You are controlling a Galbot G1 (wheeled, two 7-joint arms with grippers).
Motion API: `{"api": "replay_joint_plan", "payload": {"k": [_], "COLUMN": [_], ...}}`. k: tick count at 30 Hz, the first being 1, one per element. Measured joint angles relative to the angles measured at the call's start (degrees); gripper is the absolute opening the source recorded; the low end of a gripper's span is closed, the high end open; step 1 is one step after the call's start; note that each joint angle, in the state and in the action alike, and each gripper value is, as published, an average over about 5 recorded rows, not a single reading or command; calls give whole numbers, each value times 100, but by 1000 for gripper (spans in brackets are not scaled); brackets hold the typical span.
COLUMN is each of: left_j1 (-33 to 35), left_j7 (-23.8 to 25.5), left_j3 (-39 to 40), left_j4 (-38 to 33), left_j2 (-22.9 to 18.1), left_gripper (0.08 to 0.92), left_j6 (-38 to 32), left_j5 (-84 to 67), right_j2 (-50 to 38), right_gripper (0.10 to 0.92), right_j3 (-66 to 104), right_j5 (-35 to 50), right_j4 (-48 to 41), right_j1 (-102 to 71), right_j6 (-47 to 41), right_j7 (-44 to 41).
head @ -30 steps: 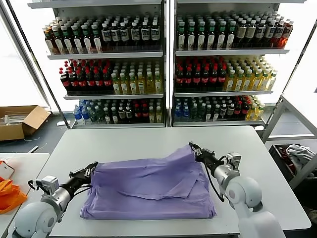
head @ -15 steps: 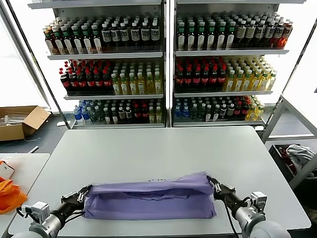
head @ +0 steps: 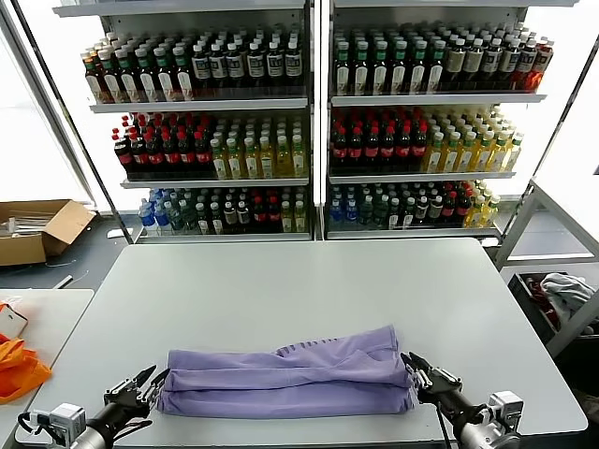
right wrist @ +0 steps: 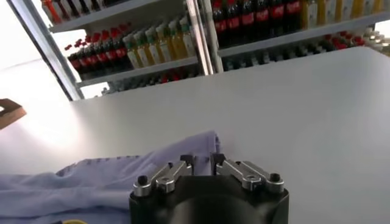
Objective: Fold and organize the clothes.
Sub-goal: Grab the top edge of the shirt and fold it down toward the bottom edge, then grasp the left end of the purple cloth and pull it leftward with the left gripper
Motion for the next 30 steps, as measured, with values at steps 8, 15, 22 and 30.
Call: {"api": "replay_joint_plan", "payload": {"k": [8, 15, 22, 30], "left_j1": [76, 57, -102, -237], "left_j7": [-255, -654, -876, -798], "left_j3": [77, 443, 804, 1044], "left_j4": [-238, -213, 33, 310], "left_j2": [-407, -940, -1273, -1422], "left_gripper": [638, 807, 713, 488], "left_j6": [-141, -268, -304, -360], "left_j5": [169, 373, 531, 720], "right_j2": [119, 259, 357, 354], "right_gripper": [623, 800, 823, 823], "right_j3": [419, 551, 583, 701], "right_j5": [-301, -638, -820, -788], "right_j4": [-56, -152, -112, 63], "right_j1": [-190, -436, -603, -645], "right_j6": [1016, 1817, 2217, 2265], "right_j7": [-171, -176, -122, 32]}}
